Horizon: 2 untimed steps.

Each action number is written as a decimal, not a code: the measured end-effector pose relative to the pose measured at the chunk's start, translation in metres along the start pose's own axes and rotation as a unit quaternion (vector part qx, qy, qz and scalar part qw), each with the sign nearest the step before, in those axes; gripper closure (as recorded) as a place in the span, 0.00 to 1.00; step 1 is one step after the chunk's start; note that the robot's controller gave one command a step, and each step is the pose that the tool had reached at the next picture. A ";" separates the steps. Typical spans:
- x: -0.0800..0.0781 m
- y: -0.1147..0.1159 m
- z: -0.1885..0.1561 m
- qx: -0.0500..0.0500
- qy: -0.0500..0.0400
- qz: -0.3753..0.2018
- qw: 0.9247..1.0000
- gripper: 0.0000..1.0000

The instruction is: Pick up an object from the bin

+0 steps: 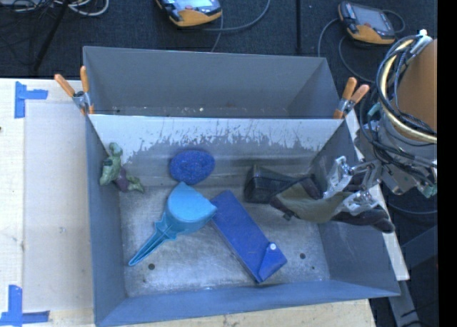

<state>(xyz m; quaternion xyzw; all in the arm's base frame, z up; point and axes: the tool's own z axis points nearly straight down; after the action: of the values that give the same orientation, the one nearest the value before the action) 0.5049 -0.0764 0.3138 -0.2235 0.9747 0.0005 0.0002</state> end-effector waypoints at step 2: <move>-0.017 -0.014 0.132 0.000 0.000 -0.160 0.987 1.00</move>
Offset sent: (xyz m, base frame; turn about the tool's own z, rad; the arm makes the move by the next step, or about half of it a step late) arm 0.0057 0.0010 -0.1400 -0.0488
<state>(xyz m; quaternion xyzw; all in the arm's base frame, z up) 0.5267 -0.0813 0.1821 -0.3769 0.9263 0.0005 0.0002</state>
